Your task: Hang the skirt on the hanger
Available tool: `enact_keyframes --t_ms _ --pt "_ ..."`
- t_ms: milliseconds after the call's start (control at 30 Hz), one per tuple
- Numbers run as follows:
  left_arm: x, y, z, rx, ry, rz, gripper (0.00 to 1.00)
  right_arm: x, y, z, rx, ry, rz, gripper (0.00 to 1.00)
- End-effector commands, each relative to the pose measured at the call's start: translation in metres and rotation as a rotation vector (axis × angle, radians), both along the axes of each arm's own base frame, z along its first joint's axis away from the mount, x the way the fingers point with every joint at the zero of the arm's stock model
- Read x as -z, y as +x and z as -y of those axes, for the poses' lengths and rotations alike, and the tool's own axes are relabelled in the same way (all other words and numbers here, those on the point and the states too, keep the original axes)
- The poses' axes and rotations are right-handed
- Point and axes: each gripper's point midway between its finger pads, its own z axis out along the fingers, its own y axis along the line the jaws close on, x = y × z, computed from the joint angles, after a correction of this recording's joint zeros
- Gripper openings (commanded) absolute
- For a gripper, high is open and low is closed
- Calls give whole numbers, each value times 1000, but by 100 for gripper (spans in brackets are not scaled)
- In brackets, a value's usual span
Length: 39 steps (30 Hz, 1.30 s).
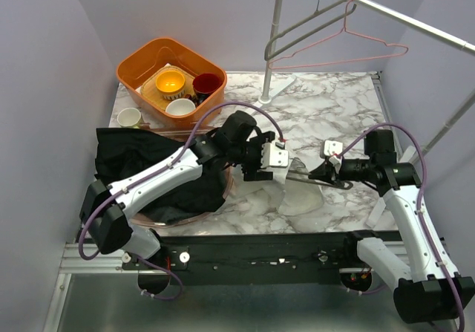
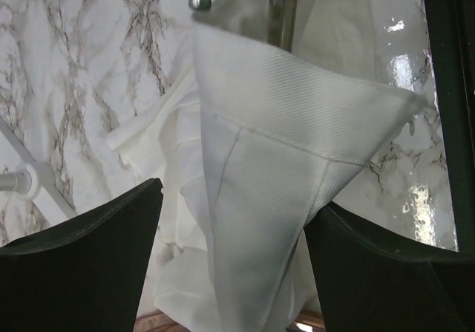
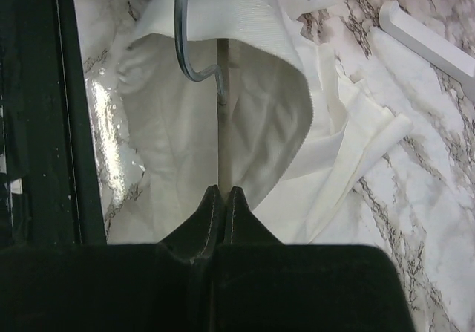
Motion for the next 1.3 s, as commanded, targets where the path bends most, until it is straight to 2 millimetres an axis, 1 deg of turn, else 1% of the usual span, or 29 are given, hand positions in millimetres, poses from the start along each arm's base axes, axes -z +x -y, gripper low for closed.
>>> enact_keyframes --t_ms 0,33,67,133,167,233,267,333,433,467,500,567,600,633,667,700,733,767,800,833,867,900,967,1033,1067,1133,1167,1233,1267 --pt "9 -9 14 59 33 -65 74 -16 -2 -9 -45 5 47 1" --pt "9 -11 17 66 29 -89 70 -17 -2 -10 -49 7 52 1" --pt "15 -18 22 78 33 -137 67 -17 -2 -11 -51 8 53 1" --pt "19 -24 25 88 30 -177 66 -21 -2 -13 -59 18 57 1" --pt "24 -26 27 83 31 -204 63 -22 -2 -14 -66 23 55 1" --pt "24 -34 30 101 8 -243 54 -24 -2 -17 -74 38 55 1" --pt "24 -36 31 106 -4 -254 40 -24 -2 -17 -73 40 50 1" --pt "21 -43 32 111 -28 -294 35 -24 0 -18 -71 45 44 1" --pt "16 -53 33 124 -76 -341 21 -23 3 -19 -73 53 26 1" --pt "14 -55 34 125 -99 -338 5 -24 3 -20 -68 60 13 1" --pt "12 -55 34 112 -112 -348 0 -26 4 -21 -66 69 3 1" --pt "8 -48 32 31 -144 -376 0 -30 6 -21 -41 79 -41 3" --pt "7 -44 30 -3 -156 -385 0 -39 12 -19 -11 69 -33 8" --pt "8 -42 27 -54 -168 -426 0 -43 15 -16 25 58 -52 13" --pt "8 -33 21 -115 -190 -415 0 -46 17 -13 84 56 -99 34" --pt "9 -29 18 -151 -204 -423 0 -57 26 -4 154 40 -77 43" --pt "9 -25 13 -196 -222 -434 0 -62 28 1 190 46 -80 52" --pt "7 -20 6 -263 -256 -463 0 -67 29 5 240 68 -103 69" --pt "6 -20 3 -290 -274 -478 0 -75 32 16 301 79 -83 75" --pt "6 -19 0 -326 -290 -493 0 -80 35 21 332 88 -71 79" --pt "6 -23 -6 -360 -309 -524 0 -84 34 23 361 104 -86 85" --pt "3 -19 -8 -381 -336 -516 0 -86 39 36 426 108 -79 85" --pt "3 -19 -15 -422 -362 -527 0 -82 39 43 471 109 -101 86" --pt "2 -17 -20 -478 -399 -564 0 -72 39 50 504 102 -136 86" --pt "4 -20 -24 -497 -419 -575 0 -62 37 51 502 97 -158 86" --pt "-5 -16 -26 -532 -479 -592 0 -50 30 46 462 97 -194 86" --pt "-8 -16 -29 -542 -500 -591 0 -37 27 43 425 92 -208 86" --pt "-18 -11 -30 -568 -552 -598 0 -27 22 35 354 115 -249 85" --pt "-25 -10 -30 -569 -576 -598 0 -19 23 32 324 114 -272 85"
